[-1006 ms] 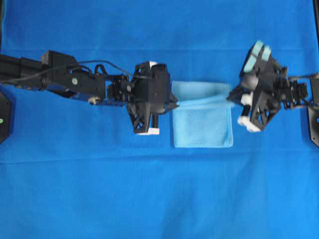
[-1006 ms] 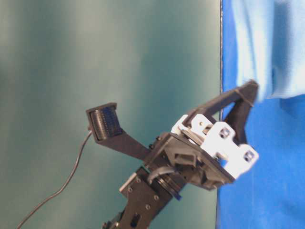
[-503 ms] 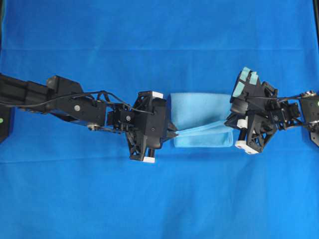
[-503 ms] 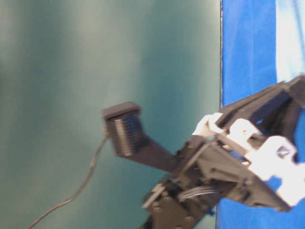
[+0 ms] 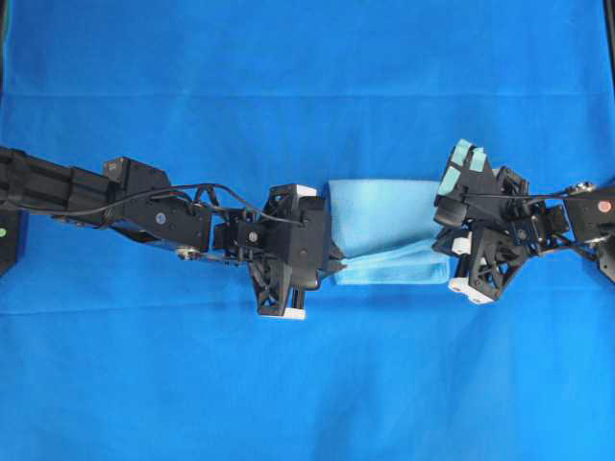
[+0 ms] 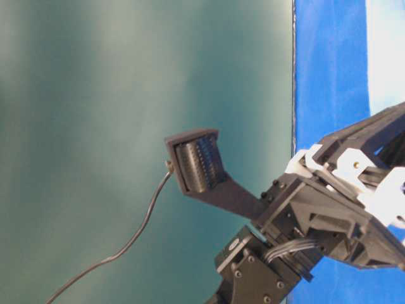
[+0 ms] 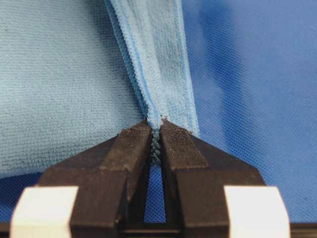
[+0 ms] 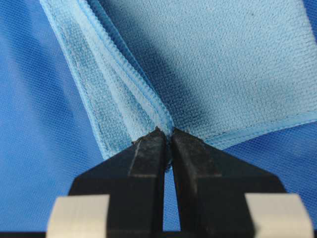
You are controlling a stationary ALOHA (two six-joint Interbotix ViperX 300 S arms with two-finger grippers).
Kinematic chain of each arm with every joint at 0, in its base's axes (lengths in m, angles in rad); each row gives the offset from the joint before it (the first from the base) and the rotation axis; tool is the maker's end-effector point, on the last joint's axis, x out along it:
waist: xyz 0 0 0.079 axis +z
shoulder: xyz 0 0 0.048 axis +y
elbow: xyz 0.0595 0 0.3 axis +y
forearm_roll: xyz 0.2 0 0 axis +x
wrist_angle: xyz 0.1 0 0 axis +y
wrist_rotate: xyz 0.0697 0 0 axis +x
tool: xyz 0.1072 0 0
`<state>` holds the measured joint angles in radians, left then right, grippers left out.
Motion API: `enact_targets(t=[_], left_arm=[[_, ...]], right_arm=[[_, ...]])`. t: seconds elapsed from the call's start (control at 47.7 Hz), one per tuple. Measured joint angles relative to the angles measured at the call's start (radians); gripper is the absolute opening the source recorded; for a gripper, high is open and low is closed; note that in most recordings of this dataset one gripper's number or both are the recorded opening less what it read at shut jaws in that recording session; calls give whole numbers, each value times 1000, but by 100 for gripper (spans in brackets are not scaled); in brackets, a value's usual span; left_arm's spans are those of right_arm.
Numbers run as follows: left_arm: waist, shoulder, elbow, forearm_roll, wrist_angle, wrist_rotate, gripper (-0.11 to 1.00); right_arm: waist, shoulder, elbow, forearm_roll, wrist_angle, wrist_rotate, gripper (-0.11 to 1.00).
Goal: Fold the light blue towel.
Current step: 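Release the towel and pull both grippers away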
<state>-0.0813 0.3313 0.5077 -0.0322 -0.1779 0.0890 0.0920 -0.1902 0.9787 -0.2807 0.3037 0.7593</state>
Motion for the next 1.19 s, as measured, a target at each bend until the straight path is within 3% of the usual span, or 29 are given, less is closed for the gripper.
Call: enact_targets(t=[0.084, 0.21, 0.272, 0.461, 0.671, 1.006, 1.194], left_arm=[[0, 2, -6, 0, 3, -2, 18], [-5, 2, -8, 0, 9, -3, 54], [-5, 0, -8, 0, 20, -3, 64], [-5, -57, -8, 0, 87, 0, 56], [-11, -224, 2, 0, 193, -2, 55], [-12, -479, 130, 0, 225, 11, 55], [-12, -650, 238, 0, 192, 14, 55]], right_arm=[[0, 8, -6, 0, 0, -2, 27], [14, 11, -20, 0, 3, -5, 62], [25, 9, -28, 0, 9, -8, 62], [51, -43, -52, -6, 77, -11, 57], [66, -198, -63, -41, 206, -12, 58], [67, -537, -17, -170, 319, -28, 57], [67, -736, 25, -225, 350, -94, 57]])
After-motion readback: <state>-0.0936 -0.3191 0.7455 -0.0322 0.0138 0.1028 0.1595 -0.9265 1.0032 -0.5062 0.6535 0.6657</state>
